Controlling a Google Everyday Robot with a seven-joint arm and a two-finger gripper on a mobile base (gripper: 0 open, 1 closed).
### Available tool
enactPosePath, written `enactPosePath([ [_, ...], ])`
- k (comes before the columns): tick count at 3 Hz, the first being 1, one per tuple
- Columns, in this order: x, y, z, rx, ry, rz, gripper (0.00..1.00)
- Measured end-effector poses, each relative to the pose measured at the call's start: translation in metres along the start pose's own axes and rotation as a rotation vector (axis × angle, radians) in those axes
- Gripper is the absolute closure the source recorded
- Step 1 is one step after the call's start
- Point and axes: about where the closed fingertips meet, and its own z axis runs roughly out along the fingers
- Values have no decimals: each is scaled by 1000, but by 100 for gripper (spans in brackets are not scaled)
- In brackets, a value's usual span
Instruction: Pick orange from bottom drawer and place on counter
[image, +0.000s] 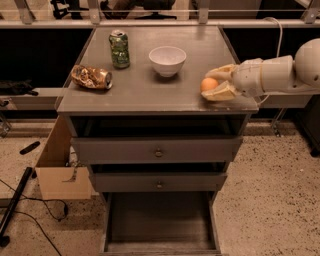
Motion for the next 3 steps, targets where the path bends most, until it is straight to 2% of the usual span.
enactPosePath([
  [1, 13, 11, 4, -22, 39, -19, 100],
  [2, 14, 13, 5, -25, 42, -21, 85],
  [3, 14, 13, 5, -25, 42, -21, 61],
])
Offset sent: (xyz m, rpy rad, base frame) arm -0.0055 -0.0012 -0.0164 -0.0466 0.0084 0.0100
